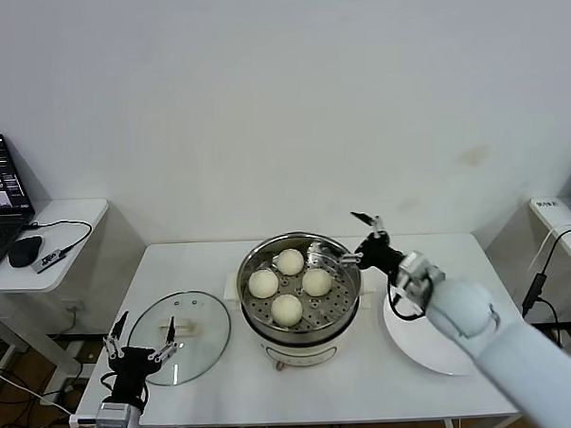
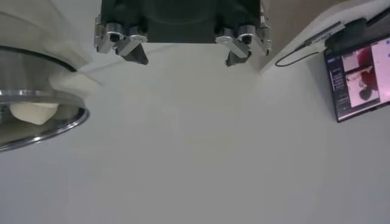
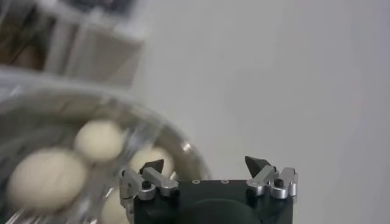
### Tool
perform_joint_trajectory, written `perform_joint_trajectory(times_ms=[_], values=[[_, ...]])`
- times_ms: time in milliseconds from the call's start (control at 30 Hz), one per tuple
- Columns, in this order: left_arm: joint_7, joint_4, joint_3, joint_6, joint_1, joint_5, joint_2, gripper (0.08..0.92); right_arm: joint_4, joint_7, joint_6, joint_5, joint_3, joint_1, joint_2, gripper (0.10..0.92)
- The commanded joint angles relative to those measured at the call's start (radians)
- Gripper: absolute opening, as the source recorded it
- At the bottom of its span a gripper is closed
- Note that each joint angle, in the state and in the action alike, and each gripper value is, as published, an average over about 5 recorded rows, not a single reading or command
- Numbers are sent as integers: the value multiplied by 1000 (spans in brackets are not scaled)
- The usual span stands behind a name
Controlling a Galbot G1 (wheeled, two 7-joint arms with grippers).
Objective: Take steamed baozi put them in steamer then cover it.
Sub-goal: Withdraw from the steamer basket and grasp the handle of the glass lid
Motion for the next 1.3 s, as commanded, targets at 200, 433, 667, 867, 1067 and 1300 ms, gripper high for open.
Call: perform_joint_trajectory(times_ms=[200, 433, 667, 867, 1067, 1300], values=[[-81, 147, 8, -125, 1, 405, 10, 823, 67, -93, 301, -167, 818, -733, 589, 823], [-75, 209, -36, -157, 8, 806, 95, 823, 86, -78, 282, -228, 856, -850, 639, 823], [-79, 359, -24, -206, -87, 1213, 177, 823, 86, -61, 292, -248, 877, -880, 657, 823], [-72, 454, 21, -212, -182, 1281, 217, 823, 99, -53, 298, -250, 898, -895, 679, 823], [-67, 507, 49, -210, -224, 1282, 226, 823, 108, -48, 307, -261, 903, -911, 703, 823], [-66, 532, 85, -210, -280, 1269, 218, 823, 96, -42, 316, -284, 890, -910, 729, 823]])
